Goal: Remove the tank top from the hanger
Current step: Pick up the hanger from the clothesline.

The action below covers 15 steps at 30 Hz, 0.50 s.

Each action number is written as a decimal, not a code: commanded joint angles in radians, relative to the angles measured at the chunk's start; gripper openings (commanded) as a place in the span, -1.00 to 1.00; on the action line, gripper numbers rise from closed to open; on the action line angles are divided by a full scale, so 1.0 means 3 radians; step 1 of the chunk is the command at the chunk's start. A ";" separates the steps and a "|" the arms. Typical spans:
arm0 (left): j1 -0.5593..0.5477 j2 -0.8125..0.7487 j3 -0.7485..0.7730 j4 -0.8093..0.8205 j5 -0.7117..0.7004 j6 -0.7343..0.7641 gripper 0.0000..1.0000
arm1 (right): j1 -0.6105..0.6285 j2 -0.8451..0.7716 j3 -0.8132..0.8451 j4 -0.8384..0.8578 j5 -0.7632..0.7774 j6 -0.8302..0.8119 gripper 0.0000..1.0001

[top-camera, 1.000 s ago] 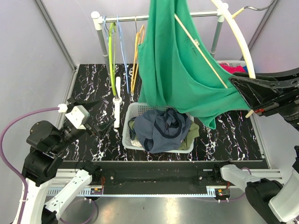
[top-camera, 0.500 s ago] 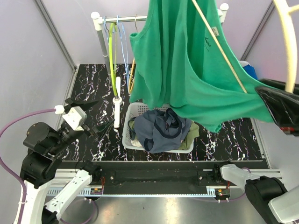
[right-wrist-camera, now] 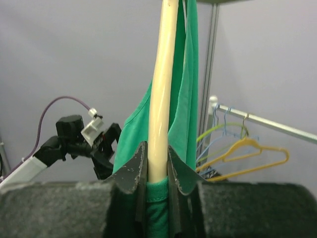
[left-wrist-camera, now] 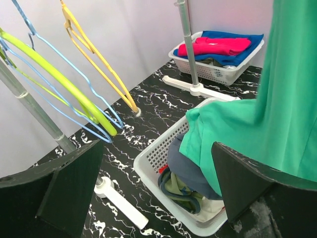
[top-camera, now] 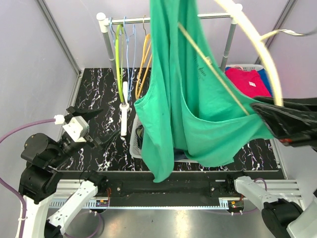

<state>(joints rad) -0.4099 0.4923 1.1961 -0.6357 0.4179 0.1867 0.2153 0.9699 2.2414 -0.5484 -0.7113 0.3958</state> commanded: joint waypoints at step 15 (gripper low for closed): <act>0.0022 0.0098 0.0088 0.0125 0.0182 -0.0050 0.97 | -0.0002 -0.0227 -0.0748 0.0252 0.0868 -0.0461 -1.00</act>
<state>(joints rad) -0.4099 0.5026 1.1961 -0.6357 0.4458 0.1848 0.2153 0.8825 1.9209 -0.7216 -0.5369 0.2760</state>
